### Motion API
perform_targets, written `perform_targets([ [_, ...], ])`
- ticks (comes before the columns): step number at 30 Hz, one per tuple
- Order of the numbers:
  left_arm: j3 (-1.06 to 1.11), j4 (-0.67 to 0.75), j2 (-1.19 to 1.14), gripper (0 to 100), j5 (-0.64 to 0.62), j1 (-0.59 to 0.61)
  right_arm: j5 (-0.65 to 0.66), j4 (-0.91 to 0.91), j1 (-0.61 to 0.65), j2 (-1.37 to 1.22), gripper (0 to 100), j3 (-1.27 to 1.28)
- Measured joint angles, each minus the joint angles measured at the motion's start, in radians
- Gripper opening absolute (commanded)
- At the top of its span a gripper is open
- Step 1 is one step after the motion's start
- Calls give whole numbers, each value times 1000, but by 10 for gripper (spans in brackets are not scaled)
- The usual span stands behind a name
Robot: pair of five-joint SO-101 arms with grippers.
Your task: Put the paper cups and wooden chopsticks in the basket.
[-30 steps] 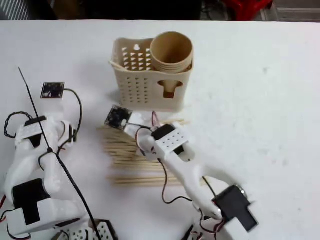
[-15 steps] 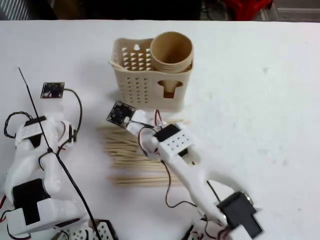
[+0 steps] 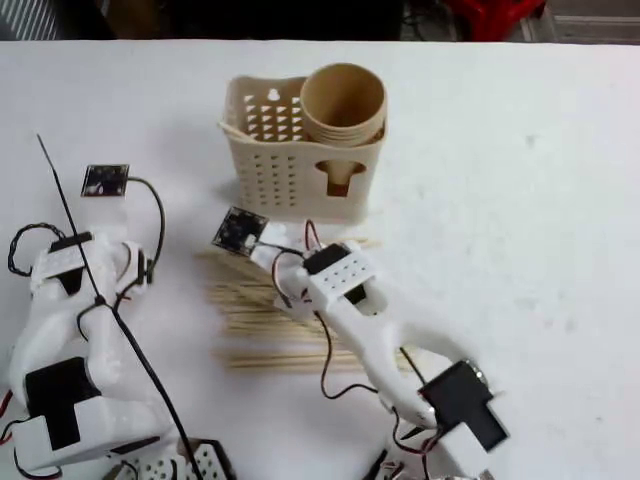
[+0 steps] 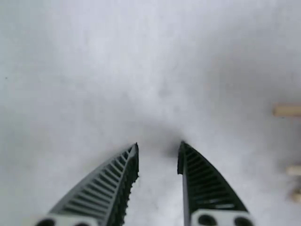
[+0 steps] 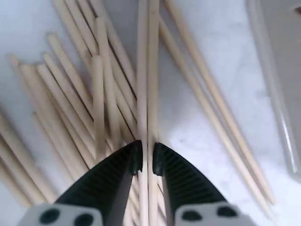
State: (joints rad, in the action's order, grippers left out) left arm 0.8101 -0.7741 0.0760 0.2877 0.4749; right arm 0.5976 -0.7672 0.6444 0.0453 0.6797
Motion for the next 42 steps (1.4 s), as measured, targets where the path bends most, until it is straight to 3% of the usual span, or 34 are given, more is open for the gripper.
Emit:
perform_targets([
  [13, 0, 0, 0, 151, 0, 0, -130, -132, 2, 319, 22, 2],
  [21, 0, 0, 0, 151, 0, 0, -34, -89, 3, 153, 163, 2],
  [30, 0, 0, 0, 151, 0, 0, 14, 31, -60, -95, 161, -61],
  [35, 0, 0, 0, 151, 0, 0, 18, 44, -72, -129, 5, -89],
  [42, 0, 0, 0, 151, 0, 0, 18, 23, -72, -107, 16, -91],
])
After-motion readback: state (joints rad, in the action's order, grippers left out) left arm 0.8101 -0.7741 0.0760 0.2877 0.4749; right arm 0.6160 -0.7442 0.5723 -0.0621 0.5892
